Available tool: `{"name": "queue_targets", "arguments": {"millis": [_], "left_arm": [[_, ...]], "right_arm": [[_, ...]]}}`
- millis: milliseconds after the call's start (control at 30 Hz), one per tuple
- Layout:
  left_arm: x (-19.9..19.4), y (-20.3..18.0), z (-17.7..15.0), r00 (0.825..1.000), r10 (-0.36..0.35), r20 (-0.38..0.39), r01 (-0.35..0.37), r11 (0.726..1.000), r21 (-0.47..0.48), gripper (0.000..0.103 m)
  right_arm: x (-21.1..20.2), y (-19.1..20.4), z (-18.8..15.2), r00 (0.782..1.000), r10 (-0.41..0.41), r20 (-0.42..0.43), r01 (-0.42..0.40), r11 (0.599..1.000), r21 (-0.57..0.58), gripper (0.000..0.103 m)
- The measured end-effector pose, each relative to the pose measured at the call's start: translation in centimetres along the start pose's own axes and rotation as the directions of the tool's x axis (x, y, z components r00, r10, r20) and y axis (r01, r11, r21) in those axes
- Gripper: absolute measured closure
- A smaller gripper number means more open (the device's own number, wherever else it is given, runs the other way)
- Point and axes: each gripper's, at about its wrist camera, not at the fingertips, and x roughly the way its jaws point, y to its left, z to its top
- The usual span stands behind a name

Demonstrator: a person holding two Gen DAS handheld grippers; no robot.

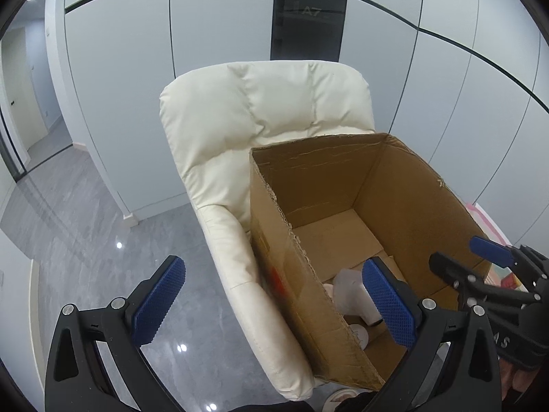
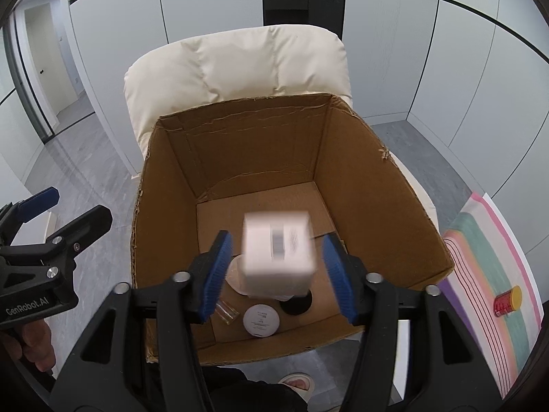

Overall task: Organize objects
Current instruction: 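Open the left tool over the box while the right tool releases the white box inside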

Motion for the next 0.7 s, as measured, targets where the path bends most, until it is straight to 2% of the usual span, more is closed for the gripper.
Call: {"name": "queue_targets", "arguments": {"millis": [100, 167, 367, 700], "left_arm": [[0.1, -0.3, -0.1, 1.000, -0.002, -0.003, 0.002, 1.000, 0.004, 0.000], [0.2, -0.6, -0.1, 1.000, -0.003, -0.005, 0.003, 1.000, 0.009, 0.000], [0.2, -1.9, 0.2, 1.000, -0.021, 0.000, 0.021, 1.000, 0.017, 0.000], [0.4, -5.6, 0.9, 0.997, -0.078, 0.008, 0.077, 0.994, 0.075, 0.000]], "right_arm": [[-0.2, 0.2, 0.0, 1.000, -0.001, 0.011, 0.001, 1.000, -0.004, 0.024], [-0.4, 0.2, 0.0, 1.000, -0.007, 0.021, 0.007, 1.000, -0.005, 0.014], [-0.7, -1.4, -0.2, 0.998, -0.054, 0.027, 0.054, 0.998, 0.015, 0.002], [-1.6, -5.5, -1.1, 0.994, -0.106, 0.026, 0.104, 0.990, 0.091, 0.000]]}}
